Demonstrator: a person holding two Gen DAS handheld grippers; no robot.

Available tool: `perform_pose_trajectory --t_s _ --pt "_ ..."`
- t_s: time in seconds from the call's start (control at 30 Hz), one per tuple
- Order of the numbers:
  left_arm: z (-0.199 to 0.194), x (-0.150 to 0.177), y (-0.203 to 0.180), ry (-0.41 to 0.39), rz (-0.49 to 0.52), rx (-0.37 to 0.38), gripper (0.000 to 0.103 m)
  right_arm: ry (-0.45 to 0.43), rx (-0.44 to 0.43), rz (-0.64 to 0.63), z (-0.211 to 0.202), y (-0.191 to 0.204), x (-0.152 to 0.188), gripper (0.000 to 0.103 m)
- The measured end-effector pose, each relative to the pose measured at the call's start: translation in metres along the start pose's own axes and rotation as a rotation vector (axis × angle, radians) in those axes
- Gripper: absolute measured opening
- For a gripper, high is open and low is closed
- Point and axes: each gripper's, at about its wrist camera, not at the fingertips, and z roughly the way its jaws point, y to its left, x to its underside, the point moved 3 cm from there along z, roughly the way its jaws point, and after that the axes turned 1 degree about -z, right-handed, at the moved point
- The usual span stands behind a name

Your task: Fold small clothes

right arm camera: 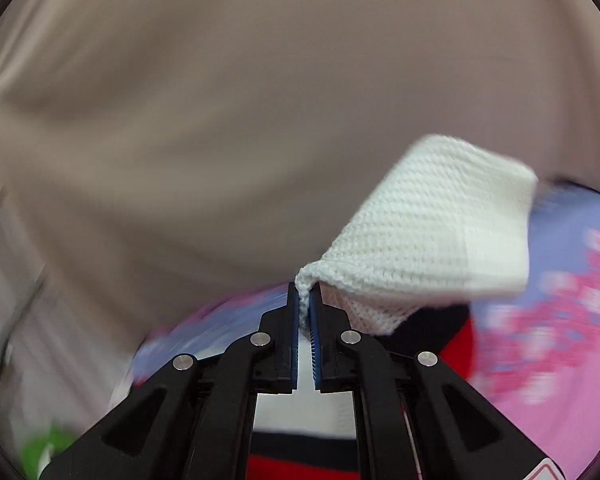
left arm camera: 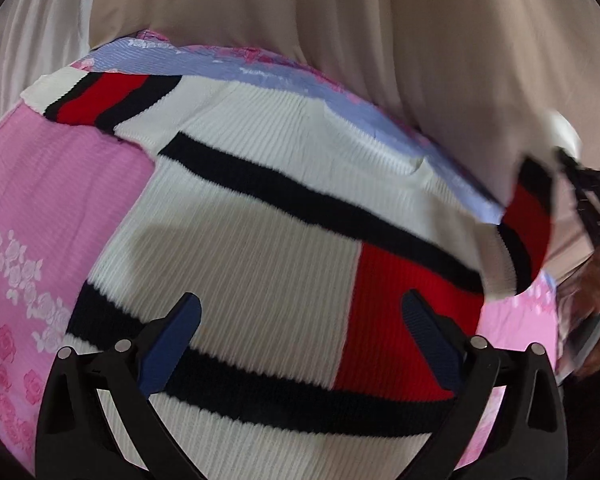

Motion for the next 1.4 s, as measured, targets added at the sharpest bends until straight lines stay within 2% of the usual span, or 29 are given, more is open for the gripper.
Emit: perform_pose_trajectory --t_s 0.03,0.1,0.13,0.17,0.23,0.3,0.33,0.37,0.4,0.47,0.5,0.53,0.57,0.6,0.63,0.67,0.7,0.73,0.77,0.83,0.9,0.93,1.0,1.03,1.07,1.1,1.27,1.33,1.4 --pt "0.003 -0.008 0.002 0.0 -0.015 0.025 0.098 0.051 -0.058 -0.058 0.02 0.037 0.012 0.011" --pt "0.012 -0.024 0.005 -0.004 -0.054 0.048 0.098 0.176 -0.119 -0.179 0.07 0.1 0.055 0.028" --pt "0.016 -0.031 0.007 -0.004 -0.073 0.062 0.098 0.228 -0.093 -0.251 0.092 0.119 0.079 0.04" --pt "0.027 -0.043 0.01 -0.001 -0.108 0.079 0.098 0.257 -0.038 -0.299 0.108 0.125 0.096 0.04" --pt "0.05 -0.062 0.016 0.016 -0.171 0.11 0.098 0.298 0.054 -0.296 0.119 0.119 0.122 0.04" --pt "0.075 -0.075 0.02 0.049 -0.207 0.096 0.098 0.287 0.09 -0.166 0.096 0.088 0.135 0.043" --pt "0.094 -0.083 0.021 0.074 -0.228 0.067 0.098 0.276 0.16 -0.111 0.08 0.065 0.14 0.053" --pt "0.105 -0.088 0.023 0.089 -0.239 0.044 0.098 0.27 0.237 -0.098 0.069 0.05 0.147 0.058" --pt "0.12 -0.093 0.023 0.105 -0.252 0.037 0.098 0.277 0.32 -0.104 0.06 0.034 0.154 0.058" --pt "0.149 -0.1 0.026 0.126 -0.31 0.02 0.098 0.343 0.426 -0.123 0.052 0.012 0.165 0.058" --pt "0.155 -0.104 0.028 0.117 -0.333 0.008 0.098 0.367 0.471 -0.132 0.052 0.002 0.167 0.058" --pt "0.154 -0.111 0.025 0.048 -0.341 -0.02 0.098 0.375 0.491 -0.14 0.052 -0.006 0.168 0.058" --pt "0.157 -0.116 0.021 0.033 -0.333 -0.014 0.095 0.378 0.507 -0.147 0.055 -0.013 0.169 0.058" --pt "0.161 -0.12 0.016 0.037 -0.317 0.007 0.069 0.377 0.523 -0.142 0.06 -0.019 0.167 0.058" --pt "0.17 -0.123 0.009 0.074 -0.297 0.064 0.023 0.376 0.524 -0.128 0.063 -0.022 0.168 0.058" --pt "0.174 -0.123 0.006 0.104 -0.299 0.094 0.01 0.374 0.516 -0.112 0.069 -0.027 0.171 0.056" --pt "0.172 -0.123 0.007 0.105 -0.314 0.099 0.01 0.373 0.503 -0.095 0.077 -0.031 0.17 0.051" --pt "0.165 -0.124 0.008 0.074 -0.317 0.101 0.008 0.378 0.481 -0.069 0.082 -0.035 0.166 0.022" --pt "0.155 -0.123 0.01 0.038 -0.297 0.084 0.007 0.384 0.466 -0.037 0.074 -0.039 0.169 0.015" --pt "0.149 -0.118 0.016 0.016 -0.261 0.026 0.006 0.318 0.404 0.023 0.062 -0.034 0.156 0.014" --pt "0.161 -0.104 0.028 0.057 -0.255 -0.027 0.006 0.254 0.414 0.001 0.046 -0.035 0.143 0.014" --pt "0.162 -0.1 0.031 0.03 -0.256 -0.003 0.006 0.264 0.426 0.005 0.045 -0.045 0.147 0.014" --pt "0.16 -0.1 0.026 0.024 -0.212 -0.024 0.006 0.386 0.465 0.054 0.06 -0.074 0.171 0.013" --pt "0.16 -0.1 0.024 0.026 -0.206 -0.029 0.006 0.342 0.443 0.038 0.057 -0.075 0.172 0.013" --pt "0.161 -0.101 0.023 0.026 -0.202 -0.034 0.006 0.382 0.453 0.027 0.059 -0.073 0.171 0.013" --pt "0.162 -0.101 0.023 0.025 -0.202 -0.032 0.006 0.379 0.446 0.033 0.056 -0.068 0.166 0.013" --pt "0.165 -0.099 0.021 0.003 -0.171 -0.038 0.007 0.187 0.454 -0.029 0.025 -0.016 0.133 0.017" --pt "0.155 -0.092 0.023 0.0 -0.168 -0.037 0.007 0.18 0.442 -0.073 0.039 0.0 0.131 0.017" --pt "0.153 -0.092 0.025 0.008 -0.167 -0.028 0.008 0.229 0.458 -0.111 0.062 -0.003 0.14 0.017"
